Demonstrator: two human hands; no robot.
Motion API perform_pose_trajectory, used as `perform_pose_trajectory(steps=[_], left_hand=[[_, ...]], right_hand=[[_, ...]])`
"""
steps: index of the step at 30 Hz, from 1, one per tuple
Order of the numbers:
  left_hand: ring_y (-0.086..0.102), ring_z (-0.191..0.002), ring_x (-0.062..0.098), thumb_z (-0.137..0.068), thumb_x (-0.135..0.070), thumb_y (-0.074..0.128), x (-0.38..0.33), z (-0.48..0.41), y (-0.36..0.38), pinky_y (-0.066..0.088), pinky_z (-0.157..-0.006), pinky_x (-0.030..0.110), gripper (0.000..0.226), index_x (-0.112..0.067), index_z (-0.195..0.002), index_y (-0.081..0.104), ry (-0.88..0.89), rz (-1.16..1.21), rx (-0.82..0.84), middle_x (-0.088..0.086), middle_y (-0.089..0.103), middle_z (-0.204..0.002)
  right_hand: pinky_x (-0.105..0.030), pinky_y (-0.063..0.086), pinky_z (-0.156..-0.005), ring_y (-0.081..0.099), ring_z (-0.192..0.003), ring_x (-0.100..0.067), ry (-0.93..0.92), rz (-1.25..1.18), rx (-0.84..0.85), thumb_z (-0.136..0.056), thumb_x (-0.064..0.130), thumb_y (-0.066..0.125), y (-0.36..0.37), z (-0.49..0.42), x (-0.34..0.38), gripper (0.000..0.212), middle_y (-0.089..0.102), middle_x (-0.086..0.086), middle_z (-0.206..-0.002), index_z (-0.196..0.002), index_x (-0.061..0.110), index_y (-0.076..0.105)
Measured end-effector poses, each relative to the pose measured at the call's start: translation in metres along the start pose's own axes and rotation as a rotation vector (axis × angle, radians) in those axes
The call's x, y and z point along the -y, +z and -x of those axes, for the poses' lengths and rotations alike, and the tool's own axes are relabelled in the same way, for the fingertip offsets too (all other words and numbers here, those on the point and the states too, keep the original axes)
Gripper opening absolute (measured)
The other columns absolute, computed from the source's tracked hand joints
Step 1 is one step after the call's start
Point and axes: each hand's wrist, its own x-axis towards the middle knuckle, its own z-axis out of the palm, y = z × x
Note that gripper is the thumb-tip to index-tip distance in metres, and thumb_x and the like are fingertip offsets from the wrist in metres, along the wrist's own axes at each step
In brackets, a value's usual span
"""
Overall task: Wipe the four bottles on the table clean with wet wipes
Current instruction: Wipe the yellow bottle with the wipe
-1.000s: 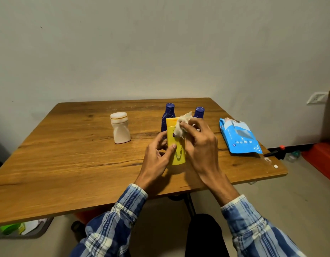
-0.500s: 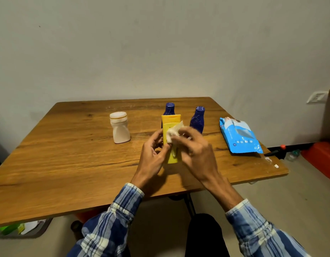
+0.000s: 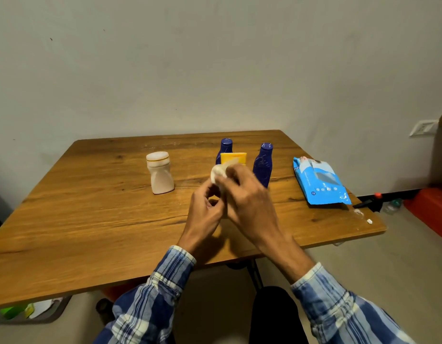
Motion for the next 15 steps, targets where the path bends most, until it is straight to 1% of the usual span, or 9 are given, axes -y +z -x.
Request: perform_pose_trajectory(steps=[2, 4, 6, 7, 10, 11, 12, 13, 15], left_hand=[[0.067, -0.104, 0.008, -0.096, 0.002, 0.060, 0.000, 0.001, -0.003, 0.059, -0.081, 0.026, 0.037, -0.018, -0.126, 0.060, 0.004, 0.014, -0.011, 0.003, 0.068, -0.116], [0.065, -0.111, 0.005, -0.096, 0.000, 0.060, 0.000, 0.002, -0.003, 0.056, -0.084, 0.021, 0.043, -0.010, -0.138, 0.055, -0.001, 0.009, -0.006, 0.003, 0.066, -0.125], [0.064, -0.118, 0.010, -0.097, -0.002, 0.061, 0.001, 0.001, -0.002, 0.057, -0.087, 0.023, 0.049, -0.005, -0.144, 0.048, -0.015, 0.041, -0.002, 0.007, 0.064, -0.133], [0.064, -0.120, 0.011, -0.097, -0.003, 0.061, 0.000, 0.000, -0.002, 0.057, -0.088, 0.025, 0.051, -0.005, -0.145, 0.047, -0.016, 0.060, -0.002, 0.007, 0.063, -0.134], [0.062, -0.121, 0.005, -0.096, 0.001, 0.058, -0.002, -0.004, -0.005, 0.056, -0.087, 0.020, 0.052, -0.010, -0.145, 0.045, -0.013, 0.087, -0.024, 0.001, 0.060, -0.136], [0.061, -0.121, 0.003, -0.096, 0.002, 0.058, -0.002, -0.003, -0.007, 0.055, -0.087, 0.019, 0.052, -0.011, -0.145, 0.045, -0.011, 0.087, -0.023, -0.001, 0.059, -0.135], [0.062, -0.120, 0.003, -0.096, 0.001, 0.058, -0.002, -0.003, -0.008, 0.055, -0.087, 0.019, 0.052, -0.013, -0.144, 0.045, -0.009, 0.085, -0.020, -0.002, 0.060, -0.134], [0.062, -0.120, 0.004, -0.096, 0.001, 0.058, -0.001, -0.002, -0.008, 0.056, -0.087, 0.020, 0.051, -0.013, -0.143, 0.045, -0.014, 0.082, -0.016, -0.004, 0.061, -0.132], [0.064, -0.120, 0.008, -0.097, -0.001, 0.059, 0.002, 0.000, -0.006, 0.058, -0.088, 0.025, 0.050, -0.010, -0.145, 0.047, -0.045, 0.090, 0.001, -0.002, 0.064, -0.130]], right_hand=[[-0.034, 0.061, -0.080, 0.061, -0.103, -0.026, -0.002, -0.058, 0.027, -0.080, 0.005, 0.075, -0.001, 0.010, -0.004, 0.042, 0.058, -0.016, -0.120, -0.120, 0.004, 0.065], [-0.035, 0.061, -0.080, 0.062, -0.103, -0.025, 0.122, -0.145, -0.081, -0.082, 0.000, 0.072, -0.005, 0.007, -0.016, 0.037, 0.059, -0.015, -0.119, -0.119, 0.005, 0.068], [-0.036, 0.062, -0.079, 0.063, -0.102, -0.023, 0.239, -0.209, -0.210, -0.085, -0.004, 0.069, -0.011, -0.001, -0.027, 0.035, 0.059, -0.014, -0.118, -0.119, 0.004, 0.069], [-0.035, 0.061, -0.080, 0.063, -0.103, -0.023, 0.242, -0.212, -0.215, -0.085, -0.004, 0.069, -0.011, -0.001, -0.027, 0.035, 0.059, -0.014, -0.119, -0.120, 0.004, 0.068], [-0.032, 0.060, -0.085, 0.062, -0.109, -0.021, 0.110, -0.175, -0.069, -0.082, -0.001, 0.073, -0.002, 0.017, -0.019, 0.039, 0.059, -0.011, -0.124, -0.120, 0.005, 0.068], [-0.031, 0.059, -0.087, 0.062, -0.110, -0.021, 0.095, -0.189, -0.020, -0.081, -0.001, 0.074, 0.000, 0.026, -0.017, 0.041, 0.059, -0.011, -0.125, -0.120, 0.005, 0.068], [-0.028, 0.059, -0.087, 0.062, -0.110, -0.020, 0.106, -0.213, 0.000, -0.080, -0.002, 0.075, 0.000, 0.030, -0.019, 0.041, 0.059, -0.010, -0.125, -0.120, 0.005, 0.068], [-0.020, 0.057, -0.087, 0.062, -0.107, -0.017, 0.128, -0.236, -0.021, -0.080, -0.004, 0.075, 0.000, 0.029, -0.022, 0.039, 0.060, -0.010, -0.123, -0.117, 0.005, 0.069], [-0.005, 0.050, -0.083, 0.059, -0.102, -0.008, 0.208, -0.258, -0.146, -0.082, -0.006, 0.073, -0.006, 0.016, -0.028, 0.034, 0.062, -0.010, -0.118, -0.114, 0.004, 0.070]])
